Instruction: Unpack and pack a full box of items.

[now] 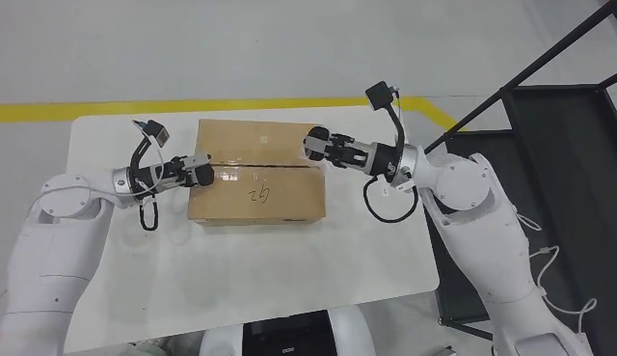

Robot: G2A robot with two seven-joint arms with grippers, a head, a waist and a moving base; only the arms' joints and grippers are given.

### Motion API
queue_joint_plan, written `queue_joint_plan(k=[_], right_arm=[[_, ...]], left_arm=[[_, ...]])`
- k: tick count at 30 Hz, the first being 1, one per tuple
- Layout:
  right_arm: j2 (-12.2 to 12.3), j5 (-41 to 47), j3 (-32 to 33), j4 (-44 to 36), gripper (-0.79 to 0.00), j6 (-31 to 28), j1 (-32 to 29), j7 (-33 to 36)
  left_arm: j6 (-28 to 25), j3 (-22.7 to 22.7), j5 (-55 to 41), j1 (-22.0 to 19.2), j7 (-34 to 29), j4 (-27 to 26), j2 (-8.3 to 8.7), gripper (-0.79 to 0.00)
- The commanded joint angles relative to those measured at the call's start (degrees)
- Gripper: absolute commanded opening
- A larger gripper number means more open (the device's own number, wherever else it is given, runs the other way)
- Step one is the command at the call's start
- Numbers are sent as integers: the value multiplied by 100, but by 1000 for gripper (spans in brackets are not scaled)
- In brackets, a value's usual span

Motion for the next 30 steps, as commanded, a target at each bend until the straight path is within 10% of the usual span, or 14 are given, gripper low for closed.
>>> queue_joint_plan(k=[1,30], right_arm=[[-41,48,-271,170,-785,15,282,-53],[-537,442,-1926,1436,-785,-101,2487,-526]], left_arm=[[-7,1,-7,17,1,4,5,0],[-26,37,-8,46,36,84,60,0]])
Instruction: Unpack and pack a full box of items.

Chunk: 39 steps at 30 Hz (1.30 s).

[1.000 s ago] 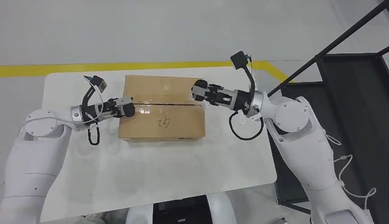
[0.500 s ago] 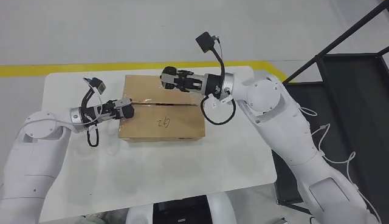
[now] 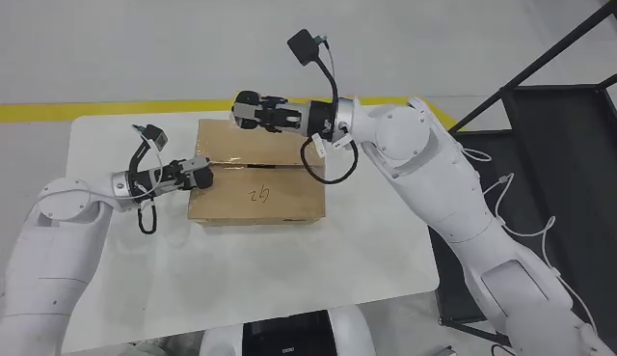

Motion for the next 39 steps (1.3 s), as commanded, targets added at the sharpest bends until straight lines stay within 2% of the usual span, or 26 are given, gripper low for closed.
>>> queue_joint_plan(k=[1,7,17,32,39], right_arm=[[-24,-5,-46,43,-785,-17,91,-14],[-72,-271,-253,365,-785,94,137,-33],[-144,-125,-457,859,-785,54,-129,-120],[-231,597,-283,747,-785,-444,65,187],[-276,526,-342,787,-785,-446,153,169]], left_arm=[[-4,7,-4,-4,3,4,2,0],[-5,11,2,-7,16,8,12,0],[23,28,8,-24,9,3,28,0],[47,58,58,-23,56,61,51,0],[33,73,50,-27,96,115,56,0]])
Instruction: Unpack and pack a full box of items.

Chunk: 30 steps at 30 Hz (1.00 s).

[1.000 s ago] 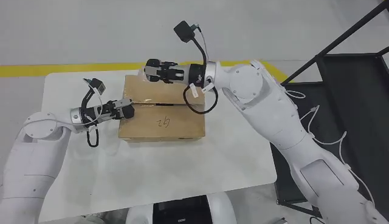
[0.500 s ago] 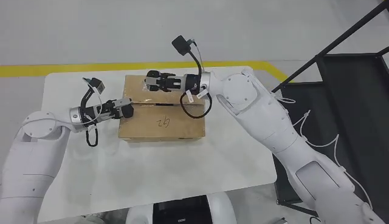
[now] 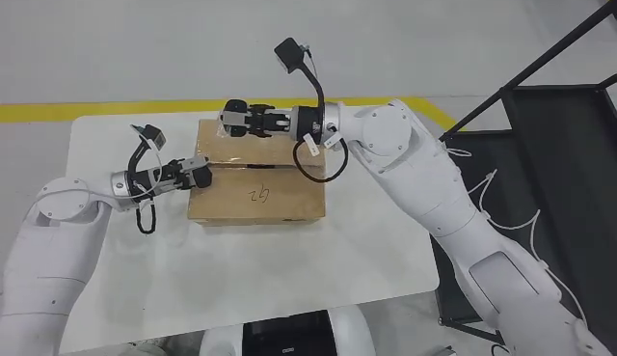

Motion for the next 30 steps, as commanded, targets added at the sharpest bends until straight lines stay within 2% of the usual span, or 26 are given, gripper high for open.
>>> queue_joint_plan(k=[1,7,11,14,23,30], right_arm=[[-24,-9,-58,63,-785,25,20,-38],[-51,-24,-43,114,-785,-32,23,-103],[-27,-66,84,50,-785,-21,-75,-109],[-13,-104,150,-19,-785,16,-149,-109],[12,-246,293,-125,-785,74,-306,-141],[35,-277,430,-149,-785,47,-409,-123]], left_arm=[[-8,0,-6,0,23,9,1,0],[-434,-298,-309,-8,133,-331,36,0],[-434,-500,-571,-7,88,-619,68,0],[-384,-481,-576,-32,38,-743,71,0],[-382,116,-397,-273,345,-174,-59,0],[-414,324,-110,-421,375,126,-96,0]])
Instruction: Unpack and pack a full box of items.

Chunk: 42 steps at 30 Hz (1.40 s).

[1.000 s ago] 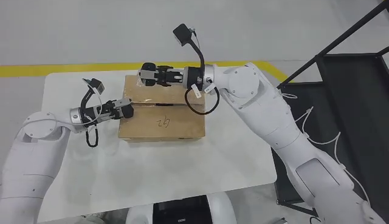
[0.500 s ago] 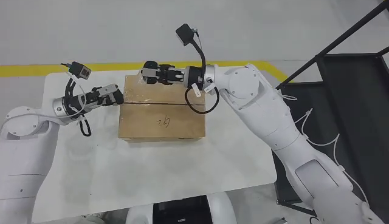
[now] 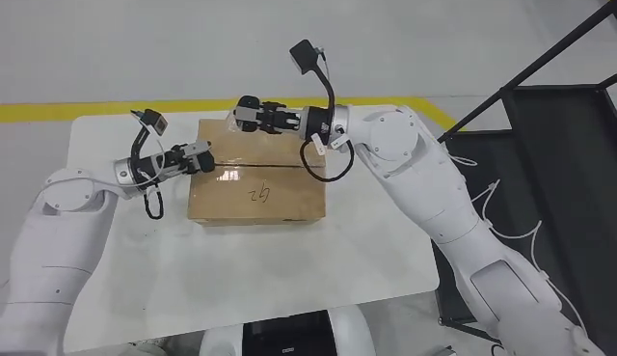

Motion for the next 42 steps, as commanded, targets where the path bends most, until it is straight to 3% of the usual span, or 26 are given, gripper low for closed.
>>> queue_joint_plan(k=[1,14,30,42], right_arm=[[2,-2,22,3,-785,-9,-20,4],[3,-2,190,-102,-785,-72,24,-27],[203,-202,1060,-1099,-785,19,-850,-160],[291,-147,1511,-1355,-785,94,-1031,-89]], left_arm=[[5,36,106,-41,22,68,-4,0],[134,3,360,17,95,203,31,0],[137,169,521,22,109,226,10,0],[114,206,592,-19,107,258,9,0]])
